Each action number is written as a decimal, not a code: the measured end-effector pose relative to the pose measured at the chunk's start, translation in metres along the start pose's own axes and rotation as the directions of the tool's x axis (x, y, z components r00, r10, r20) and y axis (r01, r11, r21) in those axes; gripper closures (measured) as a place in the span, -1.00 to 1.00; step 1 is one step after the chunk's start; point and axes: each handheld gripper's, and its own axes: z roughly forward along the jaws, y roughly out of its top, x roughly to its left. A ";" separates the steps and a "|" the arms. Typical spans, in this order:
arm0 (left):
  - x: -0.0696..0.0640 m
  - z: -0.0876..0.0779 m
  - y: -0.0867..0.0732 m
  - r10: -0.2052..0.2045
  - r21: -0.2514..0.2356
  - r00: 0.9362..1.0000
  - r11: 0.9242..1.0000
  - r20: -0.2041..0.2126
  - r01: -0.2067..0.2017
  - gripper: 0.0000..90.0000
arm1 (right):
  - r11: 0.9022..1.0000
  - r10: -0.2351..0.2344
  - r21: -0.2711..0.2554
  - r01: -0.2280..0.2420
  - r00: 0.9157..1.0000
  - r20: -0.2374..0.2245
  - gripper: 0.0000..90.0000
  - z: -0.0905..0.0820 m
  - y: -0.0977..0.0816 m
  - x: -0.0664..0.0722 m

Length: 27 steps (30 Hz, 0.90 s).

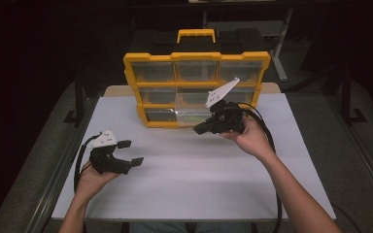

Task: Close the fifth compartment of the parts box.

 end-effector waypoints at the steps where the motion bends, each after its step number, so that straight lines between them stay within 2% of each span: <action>1: 0.000 -0.001 0.000 0.001 -0.001 1.000 1.000 0.000 -0.001 -0.65 | 1.000 0.010 0.000 -0.010 1.000 0.000 0.97 0.000 0.000 0.000; 6: -0.004 -0.005 0.001 0.003 -0.008 1.000 1.000 -0.007 -0.003 -0.65 | 1.000 -0.012 0.021 0.011 0.999 0.041 0.97 -0.001 0.001 0.004; 13: -0.005 -0.004 0.001 0.019 -0.006 1.000 1.000 -0.010 -0.019 -0.65 | 0.999 -0.034 0.039 0.031 0.998 0.062 0.97 -0.001 0.002 0.006; 14: -0.006 -0.004 0.001 0.010 -0.006 1.000 1.000 -0.006 -0.010 -0.65 | 0.999 -0.030 0.043 0.027 0.997 0.066 0.97 -0.001 0.002 0.006; 16: -0.004 -0.004 0.001 0.017 0.009 1.000 1.000 -0.006 -0.017 -0.65 | 0.999 -0.021 0.045 0.018 0.998 0.065 0.97 -0.001 0.002 0.003; 21: -0.003 -0.002 0.000 0.024 0.010 1.000 1.000 -0.007 -0.024 -0.65 | 0.999 -0.020 0.050 0.017 0.998 0.067 0.97 0.002 0.004 -0.005; 24: -0.004 -0.003 0.000 0.034 0.018 0.999 0.999 -0.013 -0.034 -0.65 | 0.998 -0.024 0.065 0.019 0.997 0.073 0.97 0.004 0.009 -0.004; 27: -0.005 -0.004 0.001 0.026 0.005 1.000 1.000 -0.007 -0.026 -0.65 | 0.997 -0.031 0.069 0.025 0.996 0.079 0.97 0.005 0.014 -0.002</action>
